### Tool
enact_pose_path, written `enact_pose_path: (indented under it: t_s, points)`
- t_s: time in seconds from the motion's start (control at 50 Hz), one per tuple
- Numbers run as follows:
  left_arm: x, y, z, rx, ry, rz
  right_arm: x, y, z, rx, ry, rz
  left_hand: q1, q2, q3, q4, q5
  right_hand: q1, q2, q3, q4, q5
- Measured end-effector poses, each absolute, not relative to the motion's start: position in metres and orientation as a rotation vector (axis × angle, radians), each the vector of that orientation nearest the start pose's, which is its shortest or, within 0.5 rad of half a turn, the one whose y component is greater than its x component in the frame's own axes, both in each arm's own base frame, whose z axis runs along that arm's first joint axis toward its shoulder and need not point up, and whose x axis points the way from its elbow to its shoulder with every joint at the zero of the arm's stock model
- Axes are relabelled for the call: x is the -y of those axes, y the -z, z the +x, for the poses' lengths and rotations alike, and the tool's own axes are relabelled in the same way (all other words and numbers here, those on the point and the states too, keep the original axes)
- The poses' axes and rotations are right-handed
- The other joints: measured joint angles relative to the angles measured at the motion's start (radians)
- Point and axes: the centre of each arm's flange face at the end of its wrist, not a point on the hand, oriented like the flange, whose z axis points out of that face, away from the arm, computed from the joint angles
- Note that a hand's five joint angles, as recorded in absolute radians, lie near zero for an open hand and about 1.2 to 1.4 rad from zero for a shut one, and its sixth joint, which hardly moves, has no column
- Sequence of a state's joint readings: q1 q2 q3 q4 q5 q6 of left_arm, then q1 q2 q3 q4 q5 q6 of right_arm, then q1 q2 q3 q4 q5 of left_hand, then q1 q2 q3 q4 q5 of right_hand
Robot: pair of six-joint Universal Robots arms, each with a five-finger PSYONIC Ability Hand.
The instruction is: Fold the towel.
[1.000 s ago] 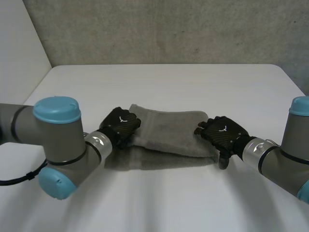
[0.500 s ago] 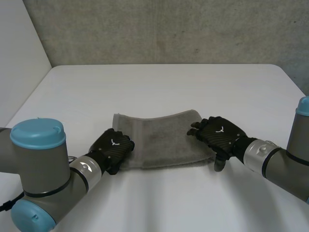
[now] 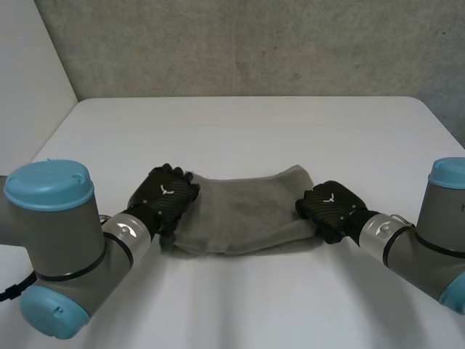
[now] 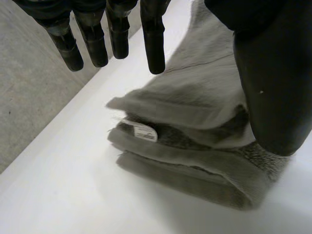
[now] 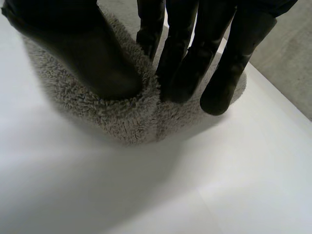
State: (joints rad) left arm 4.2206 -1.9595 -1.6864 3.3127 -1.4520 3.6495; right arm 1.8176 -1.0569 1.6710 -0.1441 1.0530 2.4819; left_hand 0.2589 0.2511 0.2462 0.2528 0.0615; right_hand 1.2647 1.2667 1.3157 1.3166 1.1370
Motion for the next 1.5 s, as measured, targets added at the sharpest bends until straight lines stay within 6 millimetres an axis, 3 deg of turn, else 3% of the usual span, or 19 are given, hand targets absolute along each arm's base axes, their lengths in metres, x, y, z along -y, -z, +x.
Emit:
enact_pose_path:
  t_s: [0.16,0.3,0.42,0.44,0.48,0.52,0.54,0.56,0.6,0.62,0.66,0.7,0.78,0.9,1.04,1.14,1.28,1.5]
  points:
    - [0.23,-0.189,-0.291,-2.293,2.009,1.264,0.28,-0.153,0.241,-2.023,1.704,-1.47,0.0,0.0,0.0,0.0,0.0,0.007,0.0,0.022,0.02,0.004]
    - [0.233,-0.221,-0.29,-2.315,2.168,1.134,0.286,-0.209,0.225,-1.985,1.848,-1.632,0.0,0.0,0.0,0.0,0.0,0.019,0.024,0.023,0.02,0.004]
    - [0.242,-0.244,-0.288,-2.276,2.268,1.056,0.27,-0.249,0.256,-1.807,1.882,-1.769,0.0,0.0,0.0,0.0,0.0,0.022,0.025,0.026,0.02,0.004]
    - [0.243,-0.245,-0.288,-2.271,2.276,1.048,0.266,-0.25,0.261,-1.785,1.876,-1.778,0.0,0.0,0.0,0.0,0.0,0.024,0.026,0.027,0.021,0.004]
    - [0.247,-0.252,-0.287,-2.26,2.309,1.012,0.242,-0.249,0.296,-1.654,1.816,-1.831,0.0,0.0,0.0,0.0,0.0,0.027,0.033,0.027,0.023,0.007]
    - [0.25,-0.255,-0.286,-2.258,2.324,0.991,0.226,-0.244,0.314,-1.589,1.769,-1.857,0.0,0.0,0.0,0.0,0.0,0.027,0.036,0.027,0.023,0.007]
    - [0.253,-0.258,-0.285,-2.265,2.34,0.96,0.207,-0.234,0.334,-1.528,1.706,-1.888,0.0,0.0,0.0,0.0,0.0,-0.048,-0.043,-0.067,-0.062,-0.071]
    - [0.254,-0.259,-0.284,-2.273,2.348,0.941,0.2,-0.229,0.34,-1.51,1.677,-1.9,0.0,0.0,0.0,0.0,0.0,-0.093,-0.096,-0.124,-0.12,-0.127]
    - [0.259,-0.261,-0.281,-2.3,2.366,0.89,0.17,-0.206,0.362,-1.466,1.56,-1.952,0.0,0.0,0.0,0.0,0.0,-0.437,-0.445,-0.463,-0.447,-0.464]
    - [0.26,-0.262,-0.281,-2.307,2.37,0.877,0.165,-0.202,0.365,-1.463,1.541,-1.961,0.0,0.0,0.0,0.0,0.0,-0.521,-0.531,-0.544,-0.548,-0.551]
    - [0.263,-0.262,-0.278,-2.34,2.384,0.829,0.148,-0.183,0.372,-1.469,1.465,-1.999,0.0,0.0,0.0,0.0,0.0,-0.891,-0.913,-0.922,-0.924,-0.953]
    - [0.264,-0.262,-0.277,-2.362,2.391,0.805,0.143,-0.175,0.373,-1.49,1.439,-2.014,0.0,0.0,0.0,0.0,0.0,-0.996,-1.018,-1.046,-1.046,-1.075]
    - [0.266,-0.261,-0.278,-2.39,2.399,0.785,0.15,-0.173,0.366,-1.56,1.446,-1.993,0.0,0.0,0.0,0.0,0.0,-1.029,-1.03,-1.077,-1.07,-1.078]
    - [0.269,-0.255,-0.288,-2.414,2.397,0.811,0.181,-0.194,0.348,-1.703,1.531,-1.821,0.0,0.0,0.0,0.0,0.0,-1.032,-1.03,-1.077,-1.07,-1.078]
    - [0.261,-0.234,-0.322,-2.496,2.367,0.936,0.226,-0.232,0.309,-1.87,1.596,-1.418,0.0,0.0,0.0,0.0,0.0,-1.032,-1.03,-1.079,-1.07,-1.078]
    - [0.252,-0.217,-0.341,-2.559,2.331,1.006,0.24,-0.236,0.296,-1.916,1.576,-1.297,0.0,0.0,0.0,0.0,0.0,-1.032,-1.03,-1.079,-1.07,-1.078]
    - [0.237,-0.183,-0.361,-2.659,2.218,1.109,0.253,-0.213,0.289,-1.995,1.489,-1.221,0.0,0.0,0.0,0.0,0.0,-1.032,-1.03,-1.079,-1.07,-1.078]
    - [0.229,-0.132,-0.358,-2.774,1.989,1.148,0.264,-0.158,0.292,-2.084,1.374,-1.111,0.0,0.0,0.0,0.0,0.0,-1.032,-1.03,-1.079,-1.07,-1.078]
